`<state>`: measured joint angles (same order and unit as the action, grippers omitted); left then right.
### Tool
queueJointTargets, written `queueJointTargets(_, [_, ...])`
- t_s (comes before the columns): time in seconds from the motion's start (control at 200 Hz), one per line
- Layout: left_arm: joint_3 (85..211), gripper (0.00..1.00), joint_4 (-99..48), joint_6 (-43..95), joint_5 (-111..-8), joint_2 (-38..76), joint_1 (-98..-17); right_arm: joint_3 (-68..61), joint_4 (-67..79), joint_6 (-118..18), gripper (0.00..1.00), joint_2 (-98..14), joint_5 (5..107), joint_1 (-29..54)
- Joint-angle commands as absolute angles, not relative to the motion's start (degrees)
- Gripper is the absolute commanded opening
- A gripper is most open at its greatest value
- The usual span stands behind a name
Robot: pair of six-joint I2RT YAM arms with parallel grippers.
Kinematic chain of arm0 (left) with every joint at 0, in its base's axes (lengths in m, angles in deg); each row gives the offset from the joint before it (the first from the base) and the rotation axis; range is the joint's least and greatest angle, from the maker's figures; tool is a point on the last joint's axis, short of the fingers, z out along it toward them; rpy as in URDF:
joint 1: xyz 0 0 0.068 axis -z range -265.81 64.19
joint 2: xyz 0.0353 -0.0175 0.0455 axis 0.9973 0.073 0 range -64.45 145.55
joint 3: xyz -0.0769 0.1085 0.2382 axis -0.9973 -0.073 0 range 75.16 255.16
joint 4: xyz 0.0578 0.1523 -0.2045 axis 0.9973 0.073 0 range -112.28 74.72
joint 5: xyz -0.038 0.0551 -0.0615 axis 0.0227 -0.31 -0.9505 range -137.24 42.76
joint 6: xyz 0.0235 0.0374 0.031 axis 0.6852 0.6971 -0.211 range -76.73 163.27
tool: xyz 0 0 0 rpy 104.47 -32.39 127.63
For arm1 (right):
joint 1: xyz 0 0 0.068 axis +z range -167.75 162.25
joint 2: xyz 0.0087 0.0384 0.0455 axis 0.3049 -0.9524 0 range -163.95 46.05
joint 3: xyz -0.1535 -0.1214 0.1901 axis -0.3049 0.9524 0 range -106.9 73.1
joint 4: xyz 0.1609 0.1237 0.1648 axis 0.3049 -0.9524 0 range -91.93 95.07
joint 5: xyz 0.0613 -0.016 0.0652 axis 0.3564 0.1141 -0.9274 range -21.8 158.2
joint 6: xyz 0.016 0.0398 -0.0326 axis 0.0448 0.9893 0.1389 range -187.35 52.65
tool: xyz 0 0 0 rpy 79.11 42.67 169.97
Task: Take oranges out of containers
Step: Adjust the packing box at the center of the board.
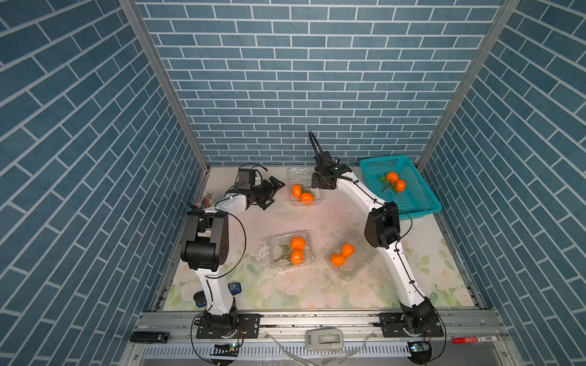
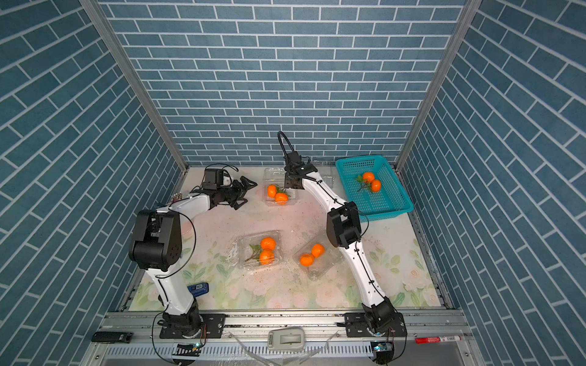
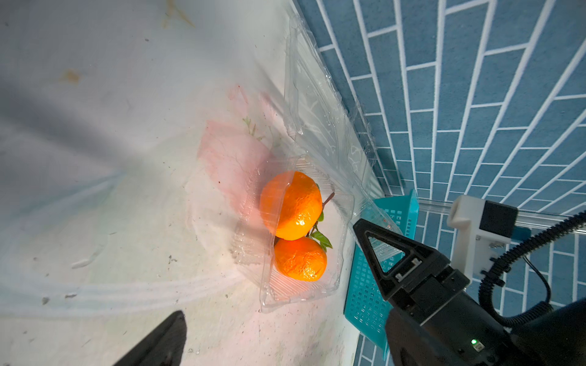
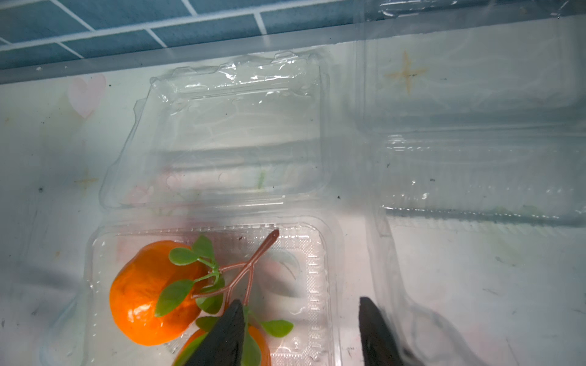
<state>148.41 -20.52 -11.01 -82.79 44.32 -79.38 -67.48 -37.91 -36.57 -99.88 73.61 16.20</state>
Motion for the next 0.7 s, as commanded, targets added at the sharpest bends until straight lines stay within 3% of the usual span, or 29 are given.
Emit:
queueJointTargets(0.0, [149.8,0.99,-21.1,-10.3,-83.7,46.1,-78.4,-64.4,-33.0,-31.4,0.64,-96.6,69.1,16.4])
queueJointTargets(0.345, [150.1,0.99,-21.7,-10.9,-84.5,48.2,-77.4,-65.7,-28.5,-25.1,0.66,-103.2,64.4,16.8])
queueJointTargets(0.695, [150.5,0.99,-23.9,-12.5,-86.3,50.2,-76.8,-61.1,-27.5,-29.4,0.66,-95.4,71.8,17.9])
